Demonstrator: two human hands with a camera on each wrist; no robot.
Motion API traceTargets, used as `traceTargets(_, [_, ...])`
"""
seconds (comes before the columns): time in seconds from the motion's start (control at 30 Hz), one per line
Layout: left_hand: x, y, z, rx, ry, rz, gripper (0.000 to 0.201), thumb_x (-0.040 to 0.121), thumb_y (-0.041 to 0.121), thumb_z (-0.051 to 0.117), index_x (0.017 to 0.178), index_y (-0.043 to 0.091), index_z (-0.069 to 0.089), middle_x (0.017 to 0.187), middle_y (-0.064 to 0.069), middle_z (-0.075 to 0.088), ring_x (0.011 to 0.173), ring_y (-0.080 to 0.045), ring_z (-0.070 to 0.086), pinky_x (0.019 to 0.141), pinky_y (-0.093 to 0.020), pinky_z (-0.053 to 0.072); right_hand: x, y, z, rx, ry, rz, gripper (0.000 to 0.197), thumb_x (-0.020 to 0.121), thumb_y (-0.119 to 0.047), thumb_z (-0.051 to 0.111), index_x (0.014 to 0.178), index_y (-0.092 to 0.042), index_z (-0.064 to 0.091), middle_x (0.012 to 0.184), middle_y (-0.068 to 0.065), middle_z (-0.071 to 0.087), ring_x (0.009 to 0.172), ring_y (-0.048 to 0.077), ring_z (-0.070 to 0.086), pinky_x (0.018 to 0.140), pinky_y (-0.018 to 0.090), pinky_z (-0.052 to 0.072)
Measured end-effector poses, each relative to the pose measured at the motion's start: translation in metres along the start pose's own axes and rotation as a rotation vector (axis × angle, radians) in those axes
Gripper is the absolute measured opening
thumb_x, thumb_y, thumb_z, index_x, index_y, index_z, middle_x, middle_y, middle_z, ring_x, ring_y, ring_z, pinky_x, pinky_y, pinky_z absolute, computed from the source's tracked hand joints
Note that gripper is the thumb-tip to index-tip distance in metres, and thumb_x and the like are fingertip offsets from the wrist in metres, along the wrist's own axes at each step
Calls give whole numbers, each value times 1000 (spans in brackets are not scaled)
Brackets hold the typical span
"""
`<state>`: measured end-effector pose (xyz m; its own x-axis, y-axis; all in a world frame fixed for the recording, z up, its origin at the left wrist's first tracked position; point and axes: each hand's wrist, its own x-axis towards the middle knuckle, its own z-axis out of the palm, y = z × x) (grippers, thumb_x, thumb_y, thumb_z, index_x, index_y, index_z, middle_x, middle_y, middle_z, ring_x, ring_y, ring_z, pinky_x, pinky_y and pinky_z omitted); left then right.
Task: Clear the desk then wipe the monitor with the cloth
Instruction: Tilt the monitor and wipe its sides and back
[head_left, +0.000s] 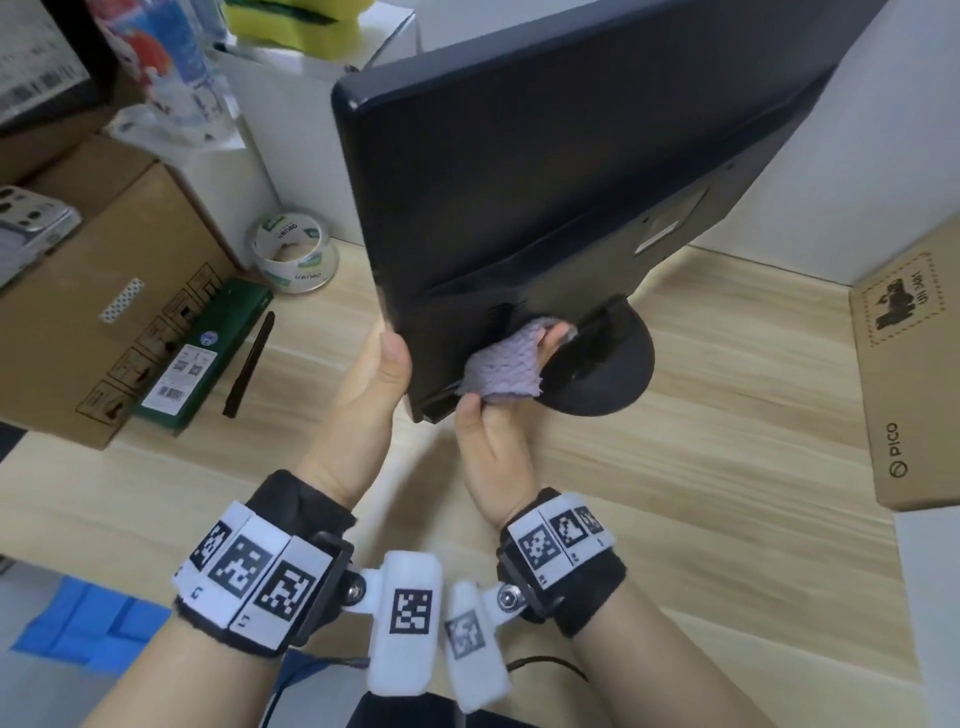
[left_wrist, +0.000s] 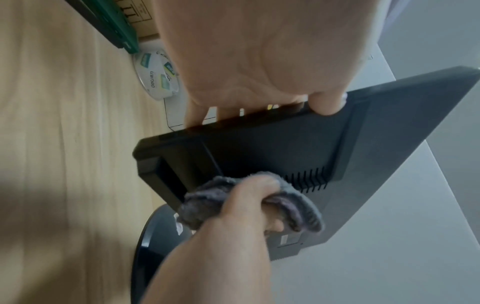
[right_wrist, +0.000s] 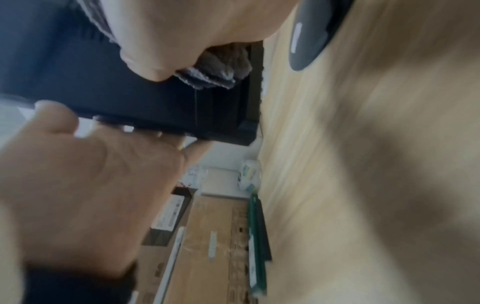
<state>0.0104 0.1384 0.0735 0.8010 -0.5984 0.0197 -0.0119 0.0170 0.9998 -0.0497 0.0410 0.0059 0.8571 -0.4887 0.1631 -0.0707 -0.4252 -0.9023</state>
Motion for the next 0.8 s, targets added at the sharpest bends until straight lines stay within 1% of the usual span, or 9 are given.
traceTargets(0.07, [-4,0,0,3,-55,-18,79,75,77,35,127,19,47,120,2,59,122,-37,47,105,-57,34,9,-2,-11,-57,57,-70,83,89,-64,14,142,-7,-13,148,31,-21,140,45,-18,116,54,-7])
traceTargets(0.17, [-11,-3,1,8,-117,-50,68,74,77,37,126,36,48,127,16,58,125,-14,50,108,-48,35,31,-33,-47,-39,224,-279,67,94,-53,18,141,-16,-11,150,28,-15,141,45,-11,116,59,2])
traceTargets(0.23, [-15,-3,4,15,-167,-36,71,76,74,37,132,32,44,130,16,55,123,-10,51,107,-41,37,47,-48,-75,87,310,-291,61,98,-39,26,145,-15,-3,155,15,2,145,22,9,119,38,14])
traceTargets(0.3, [-18,-2,8,5,-189,-23,72,78,71,38,135,28,42,131,16,55,125,-12,49,106,-34,38,72,-50,-101,82,382,-159,56,98,-22,32,147,-8,8,155,4,14,137,3,25,108,13,25])
traceTargets(0.43, [-21,-3,10,-15,-211,-3,69,80,67,38,136,27,40,130,26,53,123,2,47,106,-24,36,116,-42,-145,-114,424,89,53,91,-22,39,141,-12,26,150,10,34,133,23,39,105,26,33])
traceTargets(0.53, [-20,-2,8,-41,-218,-14,69,77,69,39,134,31,40,127,31,53,124,5,46,105,-21,36,122,-48,-153,-161,509,102,22,90,-15,45,111,-15,39,137,15,49,120,24,51,88,15,34])
traceTargets(0.67, [-20,-5,7,-55,-216,-29,74,75,73,42,135,28,42,133,20,53,126,-2,47,107,-26,37,89,-64,-129,-286,492,20,43,93,-20,47,134,-5,43,147,8,39,120,12,49,85,3,28])
traceTargets(0.7, [-20,-5,7,-56,-213,-32,75,75,73,42,135,27,43,133,18,54,125,-3,48,106,-27,37,75,-68,-120,-271,479,-17,39,92,-19,48,128,-3,49,149,8,37,115,10,52,86,5,33])
traceTargets(0.8, [-20,-6,7,-70,-215,-20,70,76,71,43,132,28,45,126,21,57,116,0,52,101,-24,40,38,-78,-96,-241,397,-139,21,89,-16,51,104,-8,63,149,11,34,109,25,61,89,25,48])
